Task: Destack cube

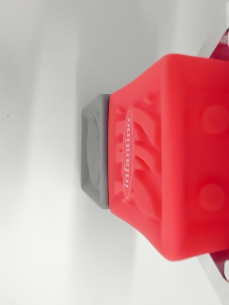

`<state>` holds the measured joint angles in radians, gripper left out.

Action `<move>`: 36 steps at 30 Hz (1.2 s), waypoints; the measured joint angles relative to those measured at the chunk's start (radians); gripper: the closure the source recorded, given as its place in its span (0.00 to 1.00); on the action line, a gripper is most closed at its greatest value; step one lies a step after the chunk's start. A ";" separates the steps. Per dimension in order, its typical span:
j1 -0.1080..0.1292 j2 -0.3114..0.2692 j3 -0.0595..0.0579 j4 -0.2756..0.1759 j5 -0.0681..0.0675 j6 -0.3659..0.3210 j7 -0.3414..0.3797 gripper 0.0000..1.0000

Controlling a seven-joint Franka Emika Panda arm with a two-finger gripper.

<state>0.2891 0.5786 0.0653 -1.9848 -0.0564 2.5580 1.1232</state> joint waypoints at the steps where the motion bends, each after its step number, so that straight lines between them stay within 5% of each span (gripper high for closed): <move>1: 0.000 0.000 0.000 0.000 0.000 0.000 0.000 1.00; 15: 0.000 -0.014 0.000 -0.001 0.000 -0.010 0.000 1.00; 36: -0.001 -0.110 0.003 -0.009 0.004 -0.095 -0.002 1.00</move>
<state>0.2883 0.4687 0.0685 -1.9934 -0.0522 2.4634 1.1210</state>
